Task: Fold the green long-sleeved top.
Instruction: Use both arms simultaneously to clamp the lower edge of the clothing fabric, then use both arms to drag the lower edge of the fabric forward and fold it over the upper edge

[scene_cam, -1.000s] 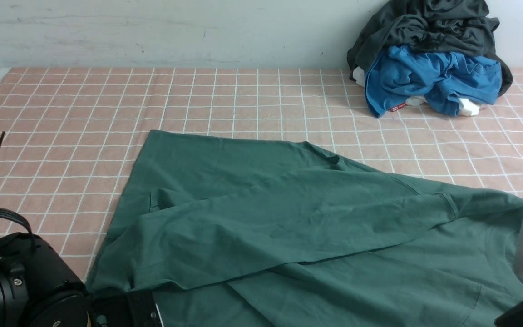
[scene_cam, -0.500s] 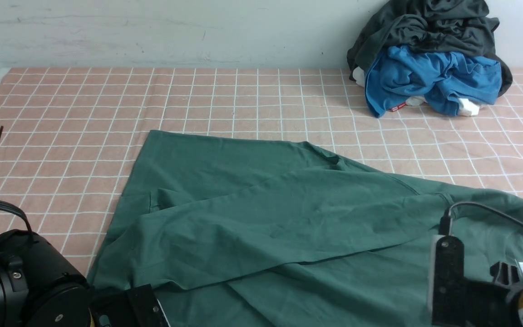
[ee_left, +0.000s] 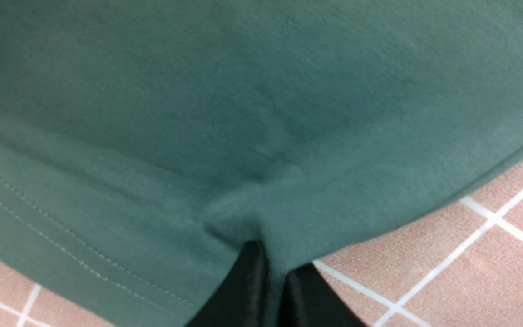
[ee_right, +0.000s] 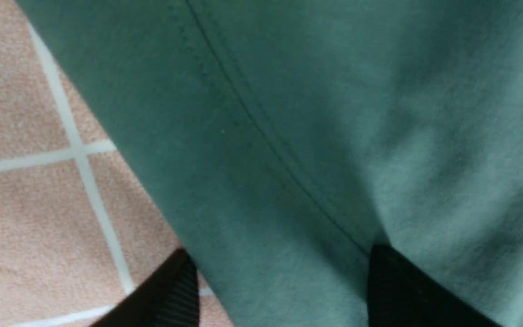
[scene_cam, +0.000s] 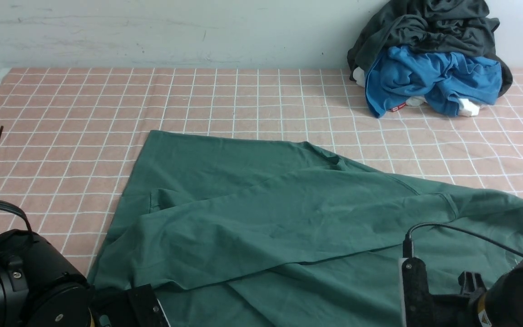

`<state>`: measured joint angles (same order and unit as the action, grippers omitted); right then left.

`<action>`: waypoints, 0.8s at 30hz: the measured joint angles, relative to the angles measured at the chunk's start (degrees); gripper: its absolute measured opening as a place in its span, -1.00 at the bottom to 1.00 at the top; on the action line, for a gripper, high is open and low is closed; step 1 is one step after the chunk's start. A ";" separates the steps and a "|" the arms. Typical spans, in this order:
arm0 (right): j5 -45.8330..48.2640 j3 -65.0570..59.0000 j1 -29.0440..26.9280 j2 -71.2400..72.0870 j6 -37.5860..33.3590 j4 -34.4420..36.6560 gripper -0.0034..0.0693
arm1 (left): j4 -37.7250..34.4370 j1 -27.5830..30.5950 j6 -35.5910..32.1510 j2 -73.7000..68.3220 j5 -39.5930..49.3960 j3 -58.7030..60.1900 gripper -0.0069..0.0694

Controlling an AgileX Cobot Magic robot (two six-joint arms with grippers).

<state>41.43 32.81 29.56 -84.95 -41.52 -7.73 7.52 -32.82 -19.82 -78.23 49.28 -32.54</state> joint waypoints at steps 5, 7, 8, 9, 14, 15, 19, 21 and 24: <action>-1.32 -0.04 0.06 0.53 3.66 -3.07 -0.28 | -0.04 0.00 0.00 0.00 0.12 -0.19 -0.79; -1.69 0.23 0.01 1.11 4.54 -4.96 -0.51 | -0.04 0.00 0.00 0.00 0.43 -0.76 -0.79; -1.50 0.41 0.01 1.47 4.70 -5.25 -0.58 | -0.04 0.00 0.00 -0.04 0.53 -0.95 -0.79; -0.46 1.10 0.01 2.69 4.89 -5.82 -0.76 | -0.06 0.00 0.00 -0.04 1.34 -2.15 -0.79; 5.17 5.93 0.01 5.85 5.13 -7.17 -0.88 | -0.12 0.90 0.00 -0.06 5.21 -7.01 -0.79; 6.69 7.53 0.01 5.98 5.13 -7.29 -0.88 | -0.25 1.67 0.00 -0.11 6.06 -8.50 -0.79; 10.17 13.96 -1.54 5.77 5.13 -7.26 -0.88 | -0.25 5.87 -0.92 -0.45 7.54 -14.55 -0.79; 11.16 18.48 -3.60 4.53 5.13 -6.73 -0.88 | -0.30 9.10 -2.75 -1.46 7.96 -18.80 -0.78; 12.21 26.79 -8.27 -0.02 4.82 -4.35 -0.88 | -0.30 14.00 -5.49 -5.61 9.43 -27.68 -0.77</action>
<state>53.64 59.60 21.29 -84.97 -36.71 -12.08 7.22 -18.82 -25.31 -83.85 58.70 -60.22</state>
